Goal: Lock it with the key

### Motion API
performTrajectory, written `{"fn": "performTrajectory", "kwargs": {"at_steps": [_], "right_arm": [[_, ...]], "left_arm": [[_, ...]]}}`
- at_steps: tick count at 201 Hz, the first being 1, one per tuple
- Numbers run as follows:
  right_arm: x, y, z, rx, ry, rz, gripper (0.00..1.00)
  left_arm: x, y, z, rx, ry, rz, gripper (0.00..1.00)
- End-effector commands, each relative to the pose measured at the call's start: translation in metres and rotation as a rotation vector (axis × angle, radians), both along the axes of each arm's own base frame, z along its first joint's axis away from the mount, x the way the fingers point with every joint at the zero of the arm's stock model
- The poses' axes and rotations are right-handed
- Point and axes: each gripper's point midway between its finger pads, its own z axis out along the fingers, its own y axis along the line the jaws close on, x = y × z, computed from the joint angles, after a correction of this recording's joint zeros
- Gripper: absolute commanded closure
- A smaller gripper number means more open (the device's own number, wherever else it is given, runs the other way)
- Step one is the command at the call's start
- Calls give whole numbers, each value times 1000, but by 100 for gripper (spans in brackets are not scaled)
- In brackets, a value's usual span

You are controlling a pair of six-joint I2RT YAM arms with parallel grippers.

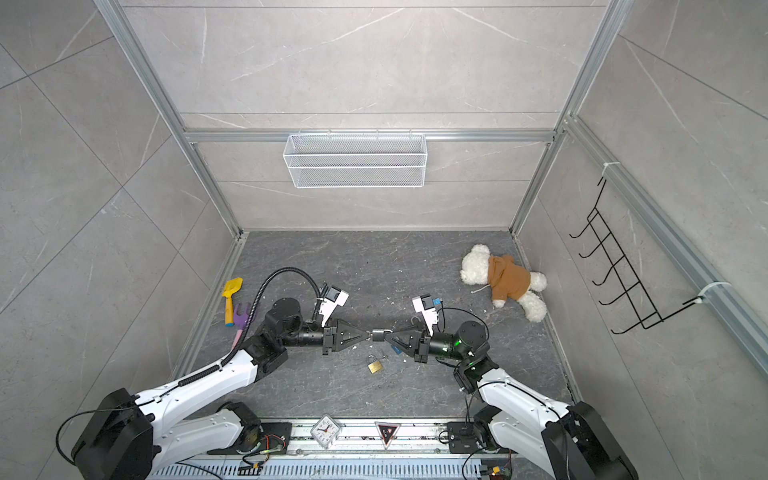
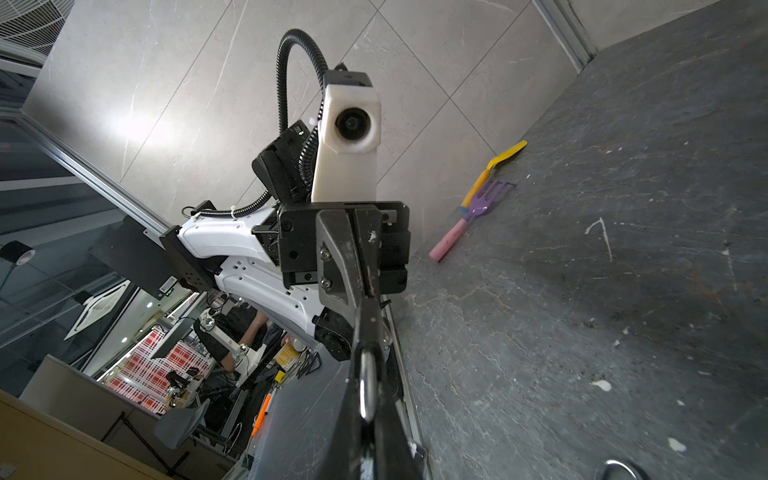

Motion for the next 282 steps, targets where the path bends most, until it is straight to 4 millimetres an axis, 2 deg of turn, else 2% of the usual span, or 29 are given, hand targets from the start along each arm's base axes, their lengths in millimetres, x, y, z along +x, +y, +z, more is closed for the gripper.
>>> {"fn": "performTrajectory", "kwargs": {"at_steps": [1, 40, 104, 145, 282], "right_arm": [[8, -15, 15, 45, -79, -72, 100], [14, -19, 11, 44, -46, -75, 100], [15, -17, 13, 63, -30, -48, 100], [17, -17, 10, 57, -20, -53, 100], [30, -14, -18, -71, 69, -90, 100]], "left_arm": [[12, 14, 9, 1, -37, 68, 100], [13, 20, 11, 5, -55, 86, 100], [16, 18, 14, 0, -71, 76, 100], [18, 17, 9, 22, -68, 83, 100], [37, 37, -35, 192, -9, 272, 100]]}}
